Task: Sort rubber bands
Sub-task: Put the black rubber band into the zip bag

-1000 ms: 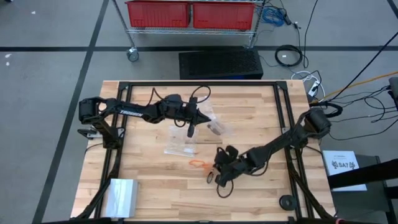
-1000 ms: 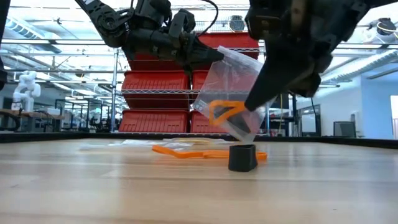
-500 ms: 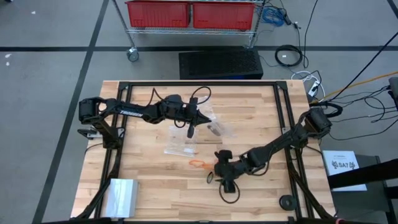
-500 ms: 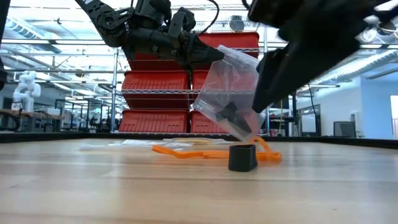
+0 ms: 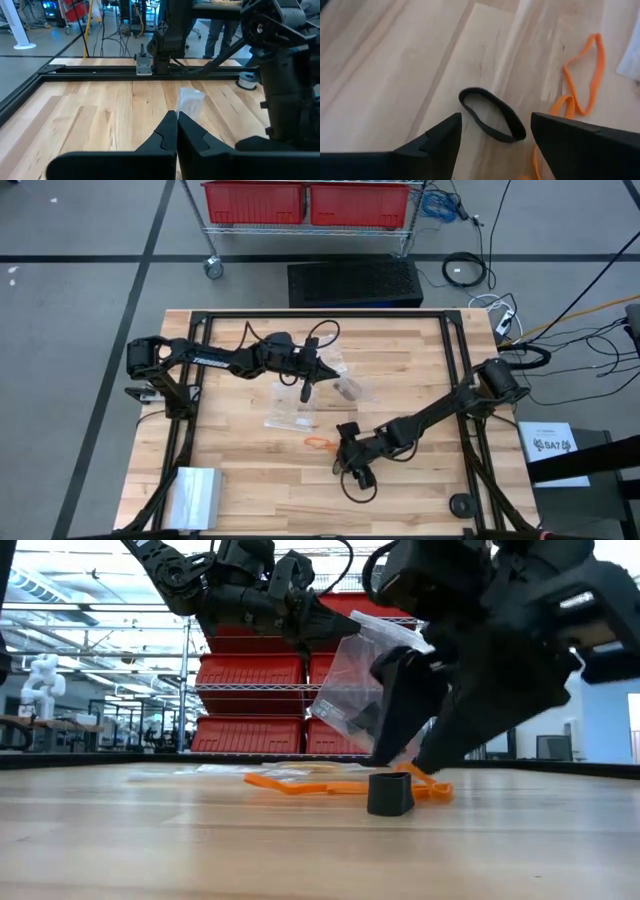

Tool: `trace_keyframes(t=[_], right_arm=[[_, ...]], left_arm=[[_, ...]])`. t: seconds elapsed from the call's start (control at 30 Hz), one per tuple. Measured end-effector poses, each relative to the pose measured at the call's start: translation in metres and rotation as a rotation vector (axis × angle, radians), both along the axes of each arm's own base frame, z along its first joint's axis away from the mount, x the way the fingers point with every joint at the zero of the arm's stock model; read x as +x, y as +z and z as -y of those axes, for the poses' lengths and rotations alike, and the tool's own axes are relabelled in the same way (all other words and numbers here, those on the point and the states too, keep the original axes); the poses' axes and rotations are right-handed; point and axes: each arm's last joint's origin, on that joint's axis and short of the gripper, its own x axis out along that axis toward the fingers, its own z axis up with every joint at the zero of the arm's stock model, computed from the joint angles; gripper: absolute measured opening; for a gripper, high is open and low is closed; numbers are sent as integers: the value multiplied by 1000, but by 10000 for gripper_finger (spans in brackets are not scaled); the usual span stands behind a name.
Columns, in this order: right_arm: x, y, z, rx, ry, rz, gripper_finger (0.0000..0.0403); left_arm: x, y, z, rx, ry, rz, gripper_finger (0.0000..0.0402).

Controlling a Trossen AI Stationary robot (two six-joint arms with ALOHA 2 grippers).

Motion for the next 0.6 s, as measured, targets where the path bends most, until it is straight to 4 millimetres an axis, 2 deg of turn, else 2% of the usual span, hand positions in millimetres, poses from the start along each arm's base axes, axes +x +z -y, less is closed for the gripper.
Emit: trace_keyframes(t=[0.1, 0.2, 0.3, 0.37, 0.43, 0.47, 0.6], right_arm=[[2, -6, 2, -20, 11, -13, 224], [3, -11, 4, -26, 26, -19, 197], [5, -14, 5, -27, 37, -22, 144], [6, -13, 4, -20, 40, 4, 92], [7, -8, 3, -19, 40, 34, 33], [8, -4, 3, -27, 32, 50, 17], [7, 25, 5, -21, -31, 84, 9]], left_arm=[[0, 0, 0, 1, 0, 0, 0], [0, 0, 0, 16, -3, 3, 0], [0, 0, 0, 18, -3, 3, 0], [0, 0, 0, 18, -3, 3, 0], [0, 0, 0, 18, -3, 3, 0], [0, 0, 0, 18, -3, 2, 0], [0, -1, 0, 16, -2, -7, 0]])
